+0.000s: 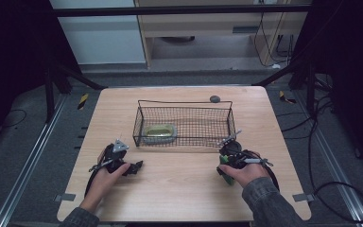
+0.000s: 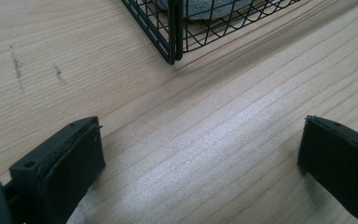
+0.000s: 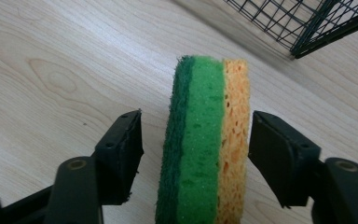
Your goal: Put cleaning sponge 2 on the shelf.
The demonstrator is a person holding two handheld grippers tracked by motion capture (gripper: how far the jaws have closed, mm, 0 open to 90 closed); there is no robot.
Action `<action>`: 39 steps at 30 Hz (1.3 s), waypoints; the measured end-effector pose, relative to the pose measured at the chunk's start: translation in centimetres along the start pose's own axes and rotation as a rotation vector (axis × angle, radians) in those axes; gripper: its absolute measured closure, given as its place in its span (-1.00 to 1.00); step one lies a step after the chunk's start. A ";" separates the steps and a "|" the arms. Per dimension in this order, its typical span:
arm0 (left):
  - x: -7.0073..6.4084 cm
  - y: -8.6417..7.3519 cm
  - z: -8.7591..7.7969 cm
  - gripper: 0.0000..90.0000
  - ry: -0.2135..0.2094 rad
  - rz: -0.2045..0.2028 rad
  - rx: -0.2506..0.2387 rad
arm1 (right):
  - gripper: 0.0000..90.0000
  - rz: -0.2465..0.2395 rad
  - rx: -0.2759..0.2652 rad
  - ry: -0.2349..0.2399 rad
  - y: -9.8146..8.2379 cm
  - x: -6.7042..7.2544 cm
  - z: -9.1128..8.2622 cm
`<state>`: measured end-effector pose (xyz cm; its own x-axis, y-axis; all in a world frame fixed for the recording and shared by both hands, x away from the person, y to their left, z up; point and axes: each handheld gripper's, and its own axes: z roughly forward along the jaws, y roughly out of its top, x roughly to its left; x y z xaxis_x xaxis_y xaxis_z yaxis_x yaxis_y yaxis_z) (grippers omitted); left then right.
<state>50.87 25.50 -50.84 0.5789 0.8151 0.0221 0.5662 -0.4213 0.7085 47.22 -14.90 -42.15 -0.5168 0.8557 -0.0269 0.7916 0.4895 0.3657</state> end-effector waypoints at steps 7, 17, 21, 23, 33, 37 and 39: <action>0.0 0.0 0.0 -1.00 -0.002 0.000 -0.001 | 0.28 -0.005 0.007 0.015 0.0 -0.1 0.3; 0.0 0.0 0.0 -1.00 -0.003 0.001 -0.001 | 0.42 0.006 -0.074 0.038 -0.8 -2.0 -1.5; 0.0 0.0 0.1 -1.00 -0.004 0.001 -0.002 | 0.42 0.013 -0.108 0.017 -1.2 -3.4 -2.8; 0.0 0.1 0.1 -1.00 -0.005 -0.002 -0.002 | 0.42 0.015 -0.129 0.010 -1.4 -4.1 -3.2; 0.0 0.1 0.1 -1.00 -0.003 -0.002 -0.001 | 0.42 0.021 -0.188 -0.027 -1.2 -7.1 -4.5; 0.0 0.1 0.1 -1.00 -0.004 -0.002 -0.001 | 0.42 0.029 -0.203 -0.032 -0.8 -7.9 -4.9; 0.1 0.1 0.1 -1.00 -0.003 0.003 -0.001 | 0.42 0.027 -0.217 -0.038 -0.6 -8.3 -5.2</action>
<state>51.07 25.46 -50.84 0.5822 0.8128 0.0219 0.5642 -0.4232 0.7089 49.33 -23.12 -37.28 -0.4808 0.8755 -0.0477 0.7142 0.4226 0.5580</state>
